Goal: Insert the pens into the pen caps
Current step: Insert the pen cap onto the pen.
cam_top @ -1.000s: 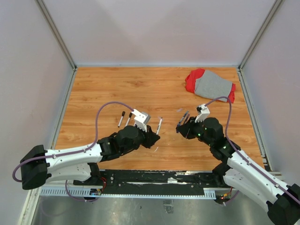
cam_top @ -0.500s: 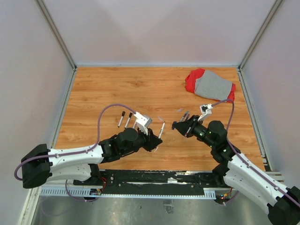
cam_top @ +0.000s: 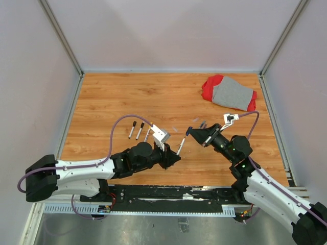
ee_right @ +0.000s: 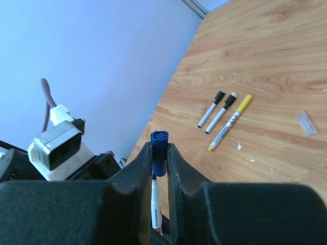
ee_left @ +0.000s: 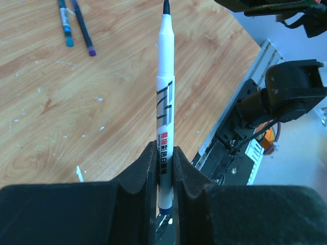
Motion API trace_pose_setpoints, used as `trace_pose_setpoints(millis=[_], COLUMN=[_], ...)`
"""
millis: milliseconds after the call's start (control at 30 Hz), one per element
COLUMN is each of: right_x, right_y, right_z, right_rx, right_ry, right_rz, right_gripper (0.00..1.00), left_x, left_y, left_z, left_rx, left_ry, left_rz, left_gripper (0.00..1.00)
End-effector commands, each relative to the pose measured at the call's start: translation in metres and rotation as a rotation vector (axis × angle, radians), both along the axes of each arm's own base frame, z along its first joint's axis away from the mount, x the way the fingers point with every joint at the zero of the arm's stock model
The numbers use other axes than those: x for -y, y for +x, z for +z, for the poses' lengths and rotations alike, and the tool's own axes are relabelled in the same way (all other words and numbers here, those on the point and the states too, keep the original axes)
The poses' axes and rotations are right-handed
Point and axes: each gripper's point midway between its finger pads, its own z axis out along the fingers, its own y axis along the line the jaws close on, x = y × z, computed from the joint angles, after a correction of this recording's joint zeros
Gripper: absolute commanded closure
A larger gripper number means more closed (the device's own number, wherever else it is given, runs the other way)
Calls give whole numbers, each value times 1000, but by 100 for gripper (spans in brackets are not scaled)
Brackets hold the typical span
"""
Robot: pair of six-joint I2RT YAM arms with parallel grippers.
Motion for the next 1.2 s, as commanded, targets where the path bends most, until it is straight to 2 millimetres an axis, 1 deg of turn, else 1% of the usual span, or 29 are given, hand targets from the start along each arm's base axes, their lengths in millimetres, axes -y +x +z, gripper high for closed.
trace_pose_setpoints(millis=[0,100,267,633,1167], right_x=[3,2,2,11,7], right_y=[-4,-7,-9,-11,-11], right_z=[36,40,35,33,23], right_rx=[110,127,115,118,82], right_ry=[124,139,132,97,58], right_rz=[10,27,33,-8,13], right_gripper=[99,99,99,99,99], left_x=[16,18,18,14,13], left_y=[-9,-10,-10,-7,-7], left_z=[23,23,24,26,27], left_rx=[54,55,59,64,68], left_ry=[-76,-79,-81,-83,-85], left_rz=[-75,-83,-81,-56,-56], left_gripper=[100,100,100,100,99])
